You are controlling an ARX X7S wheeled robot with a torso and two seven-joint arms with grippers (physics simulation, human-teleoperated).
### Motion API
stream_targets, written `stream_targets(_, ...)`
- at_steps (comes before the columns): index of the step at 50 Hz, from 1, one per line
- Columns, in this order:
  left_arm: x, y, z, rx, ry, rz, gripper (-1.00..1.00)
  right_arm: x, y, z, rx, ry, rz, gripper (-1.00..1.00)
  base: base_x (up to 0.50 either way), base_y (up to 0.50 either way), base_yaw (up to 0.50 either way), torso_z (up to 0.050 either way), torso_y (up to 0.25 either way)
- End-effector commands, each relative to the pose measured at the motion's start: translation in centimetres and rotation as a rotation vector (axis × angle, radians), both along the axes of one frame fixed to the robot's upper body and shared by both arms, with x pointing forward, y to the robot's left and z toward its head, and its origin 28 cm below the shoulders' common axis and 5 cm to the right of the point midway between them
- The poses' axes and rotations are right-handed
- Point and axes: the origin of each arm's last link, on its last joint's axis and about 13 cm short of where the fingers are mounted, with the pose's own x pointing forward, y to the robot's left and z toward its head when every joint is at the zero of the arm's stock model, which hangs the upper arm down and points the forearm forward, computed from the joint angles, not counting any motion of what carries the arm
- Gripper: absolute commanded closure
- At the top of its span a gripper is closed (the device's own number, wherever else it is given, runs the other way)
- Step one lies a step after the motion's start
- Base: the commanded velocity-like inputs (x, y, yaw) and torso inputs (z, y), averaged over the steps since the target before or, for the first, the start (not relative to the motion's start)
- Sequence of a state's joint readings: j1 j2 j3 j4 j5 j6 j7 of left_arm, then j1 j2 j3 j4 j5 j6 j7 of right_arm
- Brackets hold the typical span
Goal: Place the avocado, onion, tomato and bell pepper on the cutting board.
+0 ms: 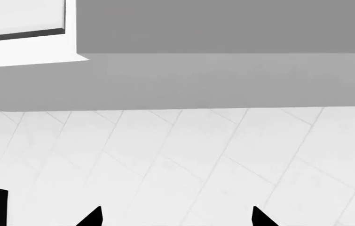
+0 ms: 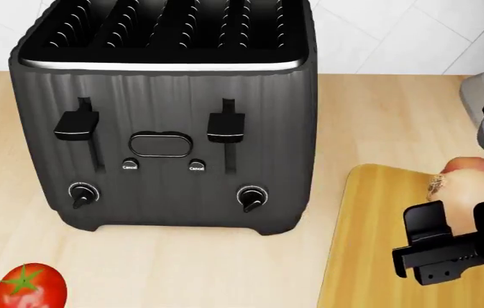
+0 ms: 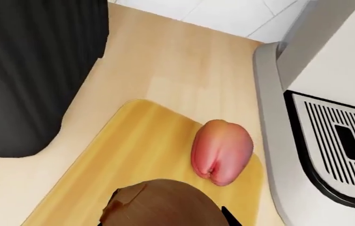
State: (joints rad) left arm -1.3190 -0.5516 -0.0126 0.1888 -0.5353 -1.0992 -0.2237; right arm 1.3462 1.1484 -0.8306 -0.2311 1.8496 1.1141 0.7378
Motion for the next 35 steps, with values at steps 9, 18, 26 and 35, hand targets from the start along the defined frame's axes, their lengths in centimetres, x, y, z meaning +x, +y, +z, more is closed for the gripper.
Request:
stream_targets(9,0.1,0.1,-0.3,-0.003,0.007,0.005,-1.0,2.4,-0.7,-1.5,0.031,0.005,-0.037,1.0,0.0,0.0,0.0,0.0,0.0)
stream_targets(18,0.0,0.2,-0.3,-0.003,0.005,0.009,-1.0,3.3,-1.0,-2.3,0.041,0.027,-0.057,1.0,0.0,0.0,0.0,0.0,0.0)
stream_targets(26,0.0,0.3,-0.7,-0.006,0.013,0.011,-1.0,3.7,-1.2,-3.0,0.051,0.026,-0.084,1.0,0.0,0.0,0.0,0.0,0.0)
stream_targets(35,0.1,0.4,-0.7,-0.004,0.014,0.015,-1.0,4.2,-1.2,-3.9,0.054,0.044,-0.086,1.0,0.0,0.0,0.0,0.0,0.0)
